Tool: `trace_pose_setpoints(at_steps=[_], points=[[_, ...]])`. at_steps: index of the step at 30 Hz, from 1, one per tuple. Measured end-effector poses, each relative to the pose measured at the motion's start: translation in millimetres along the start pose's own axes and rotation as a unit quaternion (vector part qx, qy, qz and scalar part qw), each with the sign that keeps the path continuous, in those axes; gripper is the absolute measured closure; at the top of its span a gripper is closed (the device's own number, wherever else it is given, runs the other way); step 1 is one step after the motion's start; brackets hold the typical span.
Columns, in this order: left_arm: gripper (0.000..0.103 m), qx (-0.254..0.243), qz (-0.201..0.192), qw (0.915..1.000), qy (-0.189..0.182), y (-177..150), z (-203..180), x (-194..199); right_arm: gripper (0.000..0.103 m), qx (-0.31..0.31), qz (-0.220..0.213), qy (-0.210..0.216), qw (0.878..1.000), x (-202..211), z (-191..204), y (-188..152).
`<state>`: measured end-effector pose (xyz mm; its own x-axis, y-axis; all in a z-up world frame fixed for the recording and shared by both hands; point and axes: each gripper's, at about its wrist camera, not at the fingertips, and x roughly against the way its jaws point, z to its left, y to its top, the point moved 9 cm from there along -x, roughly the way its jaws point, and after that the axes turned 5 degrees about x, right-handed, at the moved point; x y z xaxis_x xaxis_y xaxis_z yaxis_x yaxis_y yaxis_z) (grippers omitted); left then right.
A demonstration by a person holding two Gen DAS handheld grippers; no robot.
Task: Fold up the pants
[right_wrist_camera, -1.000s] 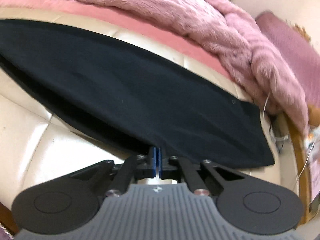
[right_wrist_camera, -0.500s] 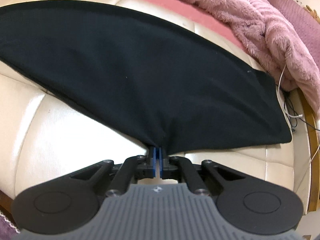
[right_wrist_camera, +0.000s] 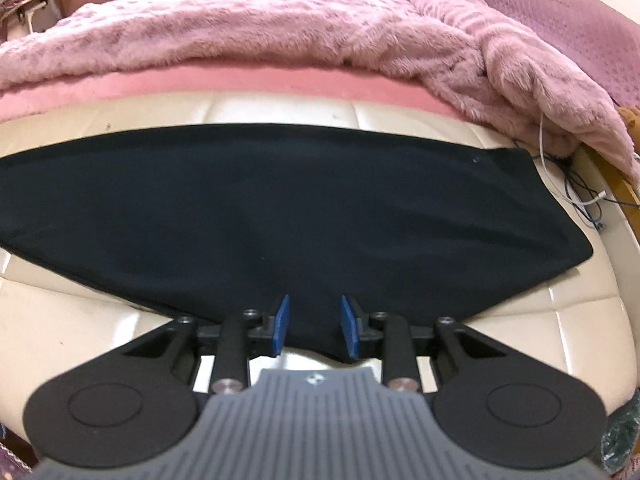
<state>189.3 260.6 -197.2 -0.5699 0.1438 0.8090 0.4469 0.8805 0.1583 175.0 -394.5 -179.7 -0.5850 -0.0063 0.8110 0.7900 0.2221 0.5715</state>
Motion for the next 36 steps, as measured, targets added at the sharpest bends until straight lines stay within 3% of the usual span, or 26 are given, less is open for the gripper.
trace_pose_setpoints(at_steps=[2,3,4,5,10,13,19,22,26,28,29,32,36], points=[[0.056,0.003,-0.013,0.9999,0.001,-2,-2,-2,0.079,0.000,-0.004,0.004,1.000,-1,7,1],[0.069,0.001,-0.022,0.9997,0.010,-2,-3,-2,0.079,0.000,-0.005,0.006,1.000,0,11,0],[0.090,-0.003,-0.029,0.9993,0.023,-2,0,-1,0.079,-0.001,-0.005,0.008,1.000,0,14,0],[0.099,-0.007,-0.036,0.9987,0.036,-1,1,-2,0.079,-0.002,-0.004,0.010,1.000,-1,16,0],[0.100,-0.003,-0.057,0.9976,0.039,16,-3,-1,0.079,-0.005,-0.003,0.015,1.000,-8,21,4],[0.100,-0.017,-0.087,0.9951,0.044,45,-7,13,0.079,-0.002,-0.002,0.028,1.000,-13,27,10],[0.101,-0.062,-0.170,0.9824,0.045,103,-25,72,0.082,0.010,0.000,0.070,0.997,-19,63,16],[0.101,-0.123,-0.190,0.9739,0.013,97,-64,102,0.082,0.019,-0.005,0.090,0.996,-20,82,21],[0.101,-0.237,-0.206,0.9491,-0.020,45,-132,119,0.082,0.026,-0.012,0.111,0.993,-19,98,25],[0.101,-0.297,-0.206,0.9320,-0.030,8,-167,119,0.082,0.023,-0.014,0.121,0.992,-19,99,25],[0.101,-0.331,-0.207,0.9201,-0.032,-12,-185,116,0.082,0.019,-0.015,0.125,0.992,-18,100,26],[0.101,-0.436,-0.218,0.8727,-0.029,-80,-230,98,0.082,0.006,-0.021,0.134,0.991,-14,95,26],[0.101,-0.521,-0.184,0.8326,-0.030,-168,-259,50,0.082,-0.019,-0.029,0.149,0.988,-9,84,23]])
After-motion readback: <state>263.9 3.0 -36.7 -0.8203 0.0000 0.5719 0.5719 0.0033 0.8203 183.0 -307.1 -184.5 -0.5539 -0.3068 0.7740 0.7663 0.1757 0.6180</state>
